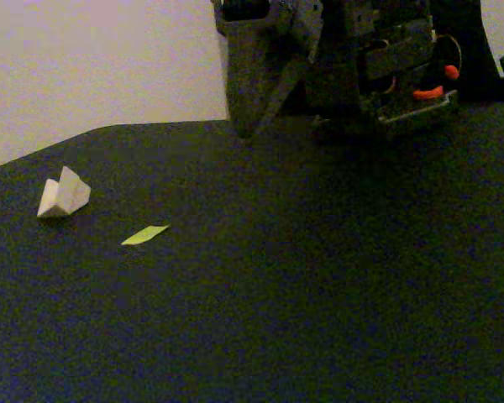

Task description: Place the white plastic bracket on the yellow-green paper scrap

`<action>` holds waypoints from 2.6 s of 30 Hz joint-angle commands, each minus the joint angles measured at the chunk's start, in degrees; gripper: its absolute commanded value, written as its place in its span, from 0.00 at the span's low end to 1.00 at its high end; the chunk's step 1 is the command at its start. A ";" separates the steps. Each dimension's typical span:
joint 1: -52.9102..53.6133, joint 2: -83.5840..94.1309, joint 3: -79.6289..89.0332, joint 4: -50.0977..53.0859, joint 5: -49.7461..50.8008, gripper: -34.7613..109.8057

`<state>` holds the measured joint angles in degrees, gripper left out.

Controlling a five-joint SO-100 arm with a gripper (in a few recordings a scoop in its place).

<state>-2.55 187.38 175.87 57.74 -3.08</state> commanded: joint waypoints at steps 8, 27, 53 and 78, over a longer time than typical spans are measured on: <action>0.26 1.93 -1.41 0.44 -0.26 0.24; 0.26 1.93 -1.41 0.44 -0.26 0.24; 0.70 -41.57 -50.19 9.93 11.60 0.24; 5.45 -87.80 -99.05 40.96 46.76 0.26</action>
<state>1.23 101.69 85.34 94.75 40.87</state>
